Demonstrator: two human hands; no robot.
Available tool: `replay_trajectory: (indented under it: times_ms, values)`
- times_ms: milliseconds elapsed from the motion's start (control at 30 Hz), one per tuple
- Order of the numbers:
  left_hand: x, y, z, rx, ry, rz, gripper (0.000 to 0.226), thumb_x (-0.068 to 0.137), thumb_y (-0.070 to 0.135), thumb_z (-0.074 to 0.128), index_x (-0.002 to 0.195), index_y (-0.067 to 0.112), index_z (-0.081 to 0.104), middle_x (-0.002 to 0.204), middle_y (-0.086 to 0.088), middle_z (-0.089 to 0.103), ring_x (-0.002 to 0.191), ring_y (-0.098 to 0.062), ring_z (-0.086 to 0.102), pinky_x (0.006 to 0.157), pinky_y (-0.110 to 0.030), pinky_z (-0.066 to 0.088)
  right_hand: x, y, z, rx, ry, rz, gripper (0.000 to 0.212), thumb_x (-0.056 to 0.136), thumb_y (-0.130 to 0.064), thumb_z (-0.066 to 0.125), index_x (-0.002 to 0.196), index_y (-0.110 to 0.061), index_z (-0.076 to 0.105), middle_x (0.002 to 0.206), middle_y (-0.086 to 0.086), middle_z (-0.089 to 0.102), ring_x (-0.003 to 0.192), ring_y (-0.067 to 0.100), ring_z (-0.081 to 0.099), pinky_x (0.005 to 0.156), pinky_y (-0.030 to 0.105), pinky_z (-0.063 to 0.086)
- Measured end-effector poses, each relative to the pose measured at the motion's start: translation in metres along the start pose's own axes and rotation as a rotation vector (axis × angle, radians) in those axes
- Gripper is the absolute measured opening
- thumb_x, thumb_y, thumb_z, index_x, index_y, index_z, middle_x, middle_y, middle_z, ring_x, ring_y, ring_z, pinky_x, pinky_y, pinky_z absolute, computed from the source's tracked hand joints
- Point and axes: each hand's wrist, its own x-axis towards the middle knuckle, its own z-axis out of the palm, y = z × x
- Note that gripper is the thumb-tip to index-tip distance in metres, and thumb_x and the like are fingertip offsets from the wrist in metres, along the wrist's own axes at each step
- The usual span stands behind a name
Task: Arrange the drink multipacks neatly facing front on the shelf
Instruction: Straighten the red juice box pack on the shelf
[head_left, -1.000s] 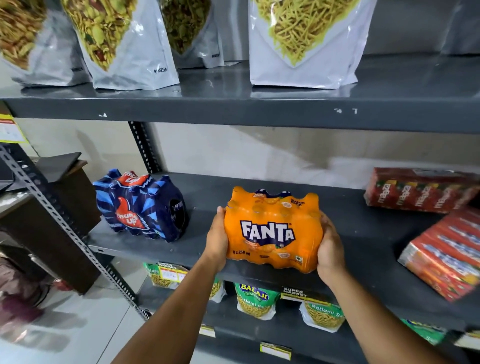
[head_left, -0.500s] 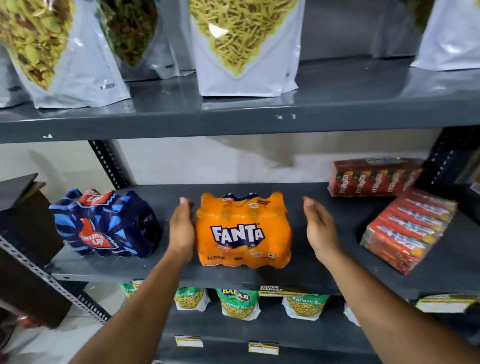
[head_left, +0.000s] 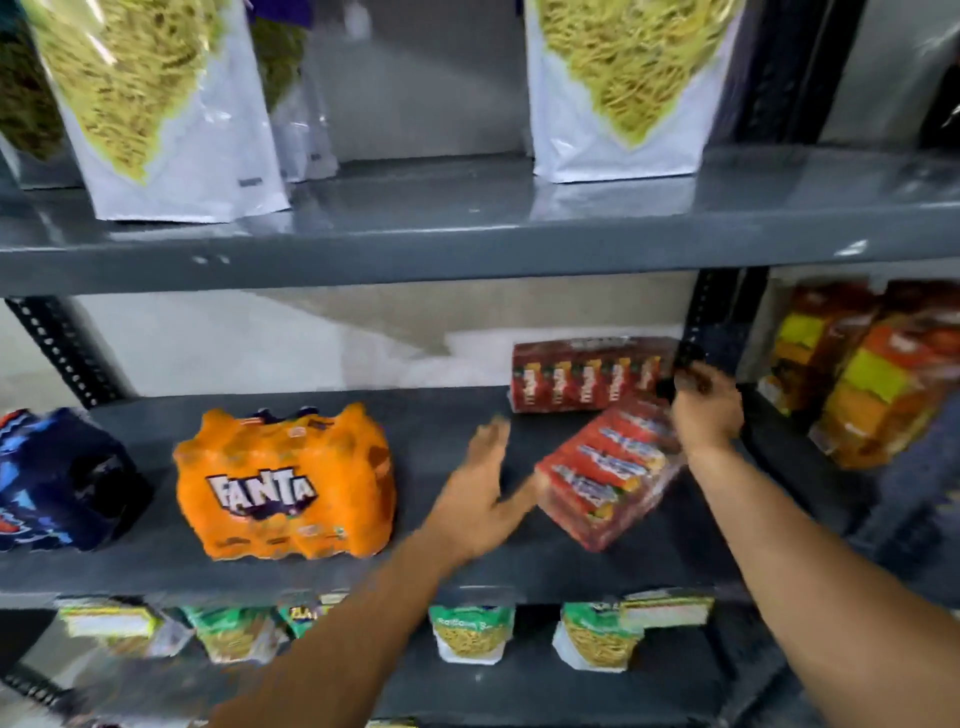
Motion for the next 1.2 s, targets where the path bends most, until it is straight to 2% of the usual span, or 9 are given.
replay_trajectory:
  times_ms: [133, 267, 400, 567, 767, 900, 967, 1067, 1200]
  values:
    - [-0.007, 0.003, 0.068, -0.221, -0.112, -0.111, 0.092, 0.075, 0.046, 0.077, 0.147, 0.025, 0.023, 0.147, 0.002, 0.046, 0.133, -0.011, 0.047, 0.112, -0.033, 0.038, 0.029, 0.042, -0.031, -0.053, -0.118, 0.23, 0.035, 0.095, -0.021, 0.052, 0.123, -0.001, 0.062, 0.13, 0.022, 0.061, 0.118, 0.039, 0.057, 0.095, 0.037, 0.044]
    - [-0.005, 0.009, 0.087, -0.246, -0.021, -0.253, 0.116, 0.057, 0.066, 0.079, 0.149, 0.029, 0.019, 0.137, 0.012, 0.052, 0.124, -0.009, 0.053, 0.104, -0.036, 0.047, 0.037, 0.074, -0.033, 0.006, -0.245, 0.342, 0.033, 0.096, -0.025, 0.052, 0.121, -0.006, 0.064, 0.13, 0.014, 0.063, 0.118, 0.035, 0.058, 0.095, 0.039, 0.047]
    - [-0.003, 0.02, 0.086, -0.295, -0.014, -0.328, 0.09, 0.064, 0.047, 0.084, 0.136, 0.032, 0.032, 0.12, 0.018, 0.058, 0.112, -0.006, 0.058, 0.094, -0.025, 0.048, 0.039, 0.083, -0.035, -0.001, -0.278, 0.33, 0.031, 0.098, -0.022, 0.05, 0.123, -0.009, 0.063, 0.119, 0.01, 0.062, 0.11, 0.028, 0.056, 0.085, 0.031, 0.04]
    - [-0.005, 0.028, 0.088, -0.325, -0.006, -0.372, 0.077, 0.074, 0.038, 0.08, 0.133, 0.035, 0.03, 0.117, 0.017, 0.057, 0.112, -0.008, 0.057, 0.102, -0.031, 0.048, 0.041, 0.084, -0.035, 0.001, -0.321, 0.292, 0.031, 0.098, -0.027, 0.053, 0.123, -0.011, 0.062, 0.11, 0.006, 0.061, 0.098, 0.02, 0.054, 0.082, 0.032, 0.04]
    - [-0.003, 0.034, 0.088, -0.535, 0.045, -0.429, 0.063, 0.077, 0.044, 0.077, 0.13, 0.022, 0.051, 0.117, 0.011, 0.069, 0.106, -0.006, 0.066, 0.089, -0.02, 0.051, 0.052, 0.063, -0.02, -0.072, -0.265, 0.224, 0.032, 0.09, -0.038, 0.061, 0.114, -0.021, 0.071, 0.112, 0.006, 0.072, 0.101, 0.026, 0.067, 0.092, 0.041, 0.054]
    - [0.002, 0.051, 0.08, -0.737, 0.1, -0.579, 0.036, 0.09, 0.042, 0.064, 0.109, 0.011, 0.07, 0.102, 0.001, 0.077, 0.088, -0.008, 0.072, 0.064, -0.008, 0.048, 0.062, 0.033, -0.004, -0.385, -0.31, 0.007, 0.038, 0.091, -0.043, 0.055, 0.11, -0.016, 0.072, 0.11, 0.014, 0.073, 0.103, 0.035, 0.066, 0.087, 0.036, 0.052]
    - [0.008, 0.056, 0.076, -0.768, 0.126, -0.668, 0.038, 0.094, 0.045, 0.056, 0.098, 0.01, 0.071, 0.093, -0.002, 0.076, 0.076, -0.009, 0.069, 0.058, -0.014, 0.048, 0.064, 0.021, 0.007, -0.54, -0.375, -0.07, 0.041, 0.094, -0.045, 0.047, 0.108, -0.015, 0.071, 0.109, 0.016, 0.071, 0.099, 0.036, 0.066, 0.082, 0.032, 0.052]
    - [0.018, 0.059, 0.065, -0.792, 0.138, -0.813, 0.046, 0.092, 0.052, 0.053, 0.095, 0.008, 0.065, 0.092, -0.011, 0.075, 0.079, -0.022, 0.071, 0.071, -0.038, 0.06, 0.065, 0.017, 0.019, -0.646, -0.435, -0.126, 0.042, 0.095, -0.044, 0.04, 0.105, -0.016, 0.07, 0.111, 0.014, 0.07, 0.098, 0.033, 0.066, 0.086, 0.035, 0.053]
    - [0.026, 0.052, 0.048, -0.924, 0.124, -0.904, 0.045, 0.095, 0.053, 0.048, 0.099, 0.009, 0.058, 0.089, -0.012, 0.071, 0.076, -0.024, 0.07, 0.056, -0.031, 0.053, 0.061, 0.013, 0.033, -0.645, -0.484, -0.133, 0.039, 0.097, -0.038, 0.041, 0.11, -0.015, 0.069, 0.112, 0.014, 0.069, 0.098, 0.033, 0.065, 0.086, 0.036, 0.054]
